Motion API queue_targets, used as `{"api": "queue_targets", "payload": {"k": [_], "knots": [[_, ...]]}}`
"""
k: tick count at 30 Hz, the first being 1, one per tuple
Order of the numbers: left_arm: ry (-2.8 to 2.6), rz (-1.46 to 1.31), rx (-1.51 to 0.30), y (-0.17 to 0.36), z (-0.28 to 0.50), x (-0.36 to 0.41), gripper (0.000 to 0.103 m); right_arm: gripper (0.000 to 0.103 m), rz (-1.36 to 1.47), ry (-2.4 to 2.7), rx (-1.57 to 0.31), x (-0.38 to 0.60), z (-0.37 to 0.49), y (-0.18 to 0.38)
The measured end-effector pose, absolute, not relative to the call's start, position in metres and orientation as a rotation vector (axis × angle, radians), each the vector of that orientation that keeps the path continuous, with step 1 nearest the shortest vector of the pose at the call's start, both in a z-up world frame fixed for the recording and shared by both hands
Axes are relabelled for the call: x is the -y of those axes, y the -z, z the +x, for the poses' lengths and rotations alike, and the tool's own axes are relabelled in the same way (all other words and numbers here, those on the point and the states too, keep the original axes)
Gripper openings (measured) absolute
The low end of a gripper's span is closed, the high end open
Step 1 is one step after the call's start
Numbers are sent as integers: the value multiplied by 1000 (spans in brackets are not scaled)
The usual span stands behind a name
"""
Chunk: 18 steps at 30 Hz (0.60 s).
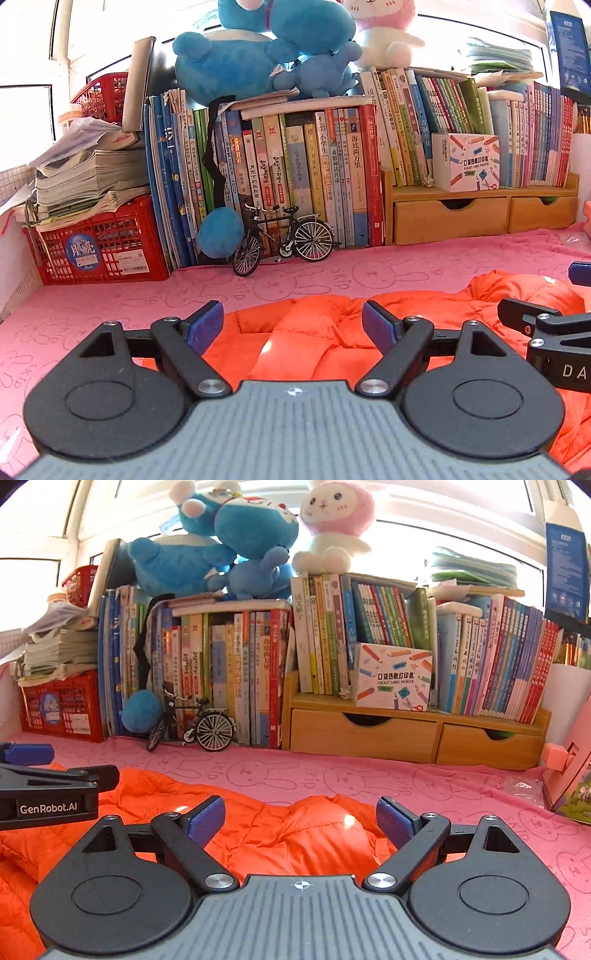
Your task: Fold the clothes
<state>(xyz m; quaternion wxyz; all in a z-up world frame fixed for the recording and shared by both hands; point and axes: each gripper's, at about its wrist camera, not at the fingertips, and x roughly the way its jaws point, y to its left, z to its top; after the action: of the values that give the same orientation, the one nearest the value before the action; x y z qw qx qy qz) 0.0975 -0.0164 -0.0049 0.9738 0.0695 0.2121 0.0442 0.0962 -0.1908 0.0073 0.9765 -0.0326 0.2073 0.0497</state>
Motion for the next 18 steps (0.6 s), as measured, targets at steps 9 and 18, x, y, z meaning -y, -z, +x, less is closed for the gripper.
{"api": "queue_targets", "payload": {"k": [9, 18], "knots": [[-114, 170, -566, 43, 118, 10, 89, 92, -22, -81, -595, 195, 115, 35], [-104, 168, -611, 47, 125, 10, 90, 97, -74, -72, -658, 188, 127, 45]]}}
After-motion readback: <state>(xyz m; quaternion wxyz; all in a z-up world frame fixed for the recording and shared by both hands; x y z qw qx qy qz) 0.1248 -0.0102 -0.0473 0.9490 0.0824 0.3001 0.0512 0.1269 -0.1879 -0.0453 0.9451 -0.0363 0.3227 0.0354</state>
